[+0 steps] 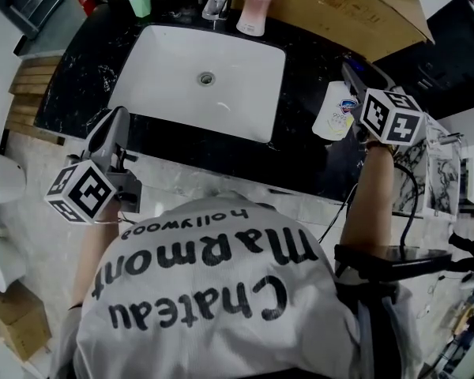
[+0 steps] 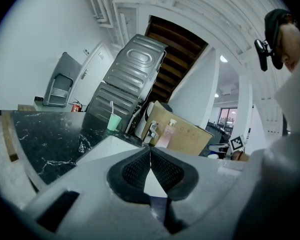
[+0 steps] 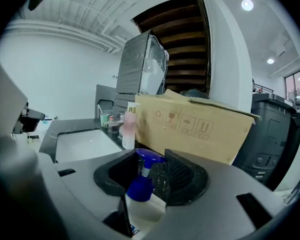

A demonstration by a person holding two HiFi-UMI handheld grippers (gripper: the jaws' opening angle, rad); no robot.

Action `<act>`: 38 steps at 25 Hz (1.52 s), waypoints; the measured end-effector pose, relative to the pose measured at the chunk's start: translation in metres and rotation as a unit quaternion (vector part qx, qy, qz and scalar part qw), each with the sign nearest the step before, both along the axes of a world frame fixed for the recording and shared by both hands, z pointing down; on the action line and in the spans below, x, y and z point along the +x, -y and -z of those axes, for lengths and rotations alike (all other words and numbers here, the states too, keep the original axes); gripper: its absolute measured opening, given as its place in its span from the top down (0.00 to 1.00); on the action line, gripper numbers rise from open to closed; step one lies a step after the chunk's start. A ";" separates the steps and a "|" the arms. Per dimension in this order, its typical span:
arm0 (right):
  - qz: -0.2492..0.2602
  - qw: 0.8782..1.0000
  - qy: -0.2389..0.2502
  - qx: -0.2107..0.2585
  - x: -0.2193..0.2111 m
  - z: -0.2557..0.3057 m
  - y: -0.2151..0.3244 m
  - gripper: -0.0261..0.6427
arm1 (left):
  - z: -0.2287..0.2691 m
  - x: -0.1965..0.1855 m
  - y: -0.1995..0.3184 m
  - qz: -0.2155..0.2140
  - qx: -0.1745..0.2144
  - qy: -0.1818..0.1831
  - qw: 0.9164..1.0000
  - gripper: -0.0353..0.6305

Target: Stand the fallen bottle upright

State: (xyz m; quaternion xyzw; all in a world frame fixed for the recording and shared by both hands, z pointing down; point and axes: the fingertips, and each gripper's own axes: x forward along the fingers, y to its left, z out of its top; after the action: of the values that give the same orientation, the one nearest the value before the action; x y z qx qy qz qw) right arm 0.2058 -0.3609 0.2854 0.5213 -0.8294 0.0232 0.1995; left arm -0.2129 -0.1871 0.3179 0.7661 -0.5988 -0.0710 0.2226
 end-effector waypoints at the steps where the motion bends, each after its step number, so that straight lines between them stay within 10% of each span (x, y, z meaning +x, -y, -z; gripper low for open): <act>1: -0.003 1.000 0.000 0.003 0.000 0.001 -0.001 0.71 | 0.000 0.001 0.001 -0.002 -0.001 0.000 1.000 0.92; 38: -0.046 0.990 0.033 0.127 0.026 0.018 -0.070 0.71 | 0.012 0.033 -0.025 -0.034 0.016 0.010 0.999 0.93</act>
State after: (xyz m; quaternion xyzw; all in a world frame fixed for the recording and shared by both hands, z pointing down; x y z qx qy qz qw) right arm 0.2318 -0.2912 0.2670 0.5794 -0.8066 -0.0560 0.1026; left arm -0.1801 -0.1618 0.3056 0.7900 -0.5736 -0.0658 0.2064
